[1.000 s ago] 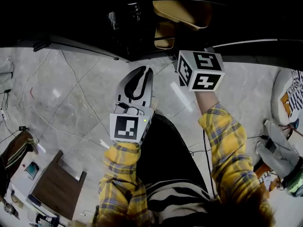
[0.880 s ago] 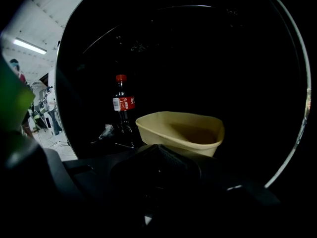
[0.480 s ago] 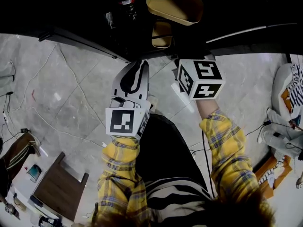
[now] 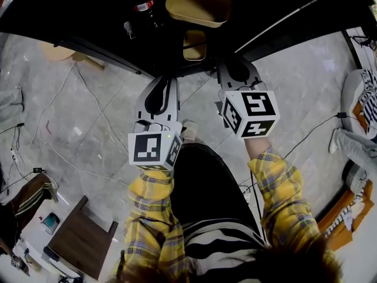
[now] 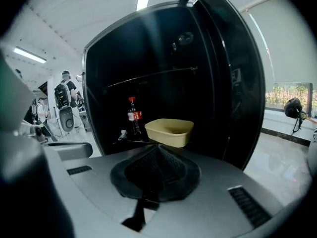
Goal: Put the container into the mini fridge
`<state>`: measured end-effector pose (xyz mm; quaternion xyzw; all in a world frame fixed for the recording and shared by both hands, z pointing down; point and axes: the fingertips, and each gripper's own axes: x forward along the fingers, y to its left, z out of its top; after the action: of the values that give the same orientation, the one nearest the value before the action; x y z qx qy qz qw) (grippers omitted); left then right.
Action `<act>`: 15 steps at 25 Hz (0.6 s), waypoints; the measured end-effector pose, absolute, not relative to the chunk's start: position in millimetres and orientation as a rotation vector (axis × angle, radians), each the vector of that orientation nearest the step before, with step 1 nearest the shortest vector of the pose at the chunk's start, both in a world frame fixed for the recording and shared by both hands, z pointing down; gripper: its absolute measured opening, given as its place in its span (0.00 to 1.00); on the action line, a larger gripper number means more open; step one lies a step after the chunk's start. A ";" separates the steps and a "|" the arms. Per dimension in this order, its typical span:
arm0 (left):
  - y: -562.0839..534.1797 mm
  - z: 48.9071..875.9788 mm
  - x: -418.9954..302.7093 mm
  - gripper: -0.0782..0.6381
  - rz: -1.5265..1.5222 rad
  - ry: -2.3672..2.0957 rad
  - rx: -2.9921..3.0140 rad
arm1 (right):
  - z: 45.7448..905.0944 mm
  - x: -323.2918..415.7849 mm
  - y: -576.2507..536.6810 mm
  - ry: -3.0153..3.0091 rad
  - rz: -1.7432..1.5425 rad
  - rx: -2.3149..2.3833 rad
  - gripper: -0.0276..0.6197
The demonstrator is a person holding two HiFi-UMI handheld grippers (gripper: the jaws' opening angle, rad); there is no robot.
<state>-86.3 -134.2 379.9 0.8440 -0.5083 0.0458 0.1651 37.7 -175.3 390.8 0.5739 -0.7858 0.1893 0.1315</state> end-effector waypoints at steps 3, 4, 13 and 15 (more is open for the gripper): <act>-125.8 374.6 -82.6 0.18 0.134 -1.450 2.397 | 383.3 46.1 -159.6 -2.277 0.561 1.687 0.08; -123.8 372.5 -81.7 0.18 0.132 -1.451 2.397 | 380.9 48.1 -155.3 -2.277 0.560 1.692 0.08; -111.9 354.3 -79.9 0.18 0.127 -1.503 2.392 | 363.5 61.3 -125.7 -2.294 0.569 1.731 0.08; -108.7 349.4 -80.1 0.18 0.127 -1.522 2.391 | 360.4 63.8 -119.4 -2.300 0.577 1.735 0.08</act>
<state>-80.1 -108.7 349.4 0.8331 -0.5302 0.0442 0.1515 63.8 -119.4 360.4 0.5874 -0.7788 0.1953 0.1013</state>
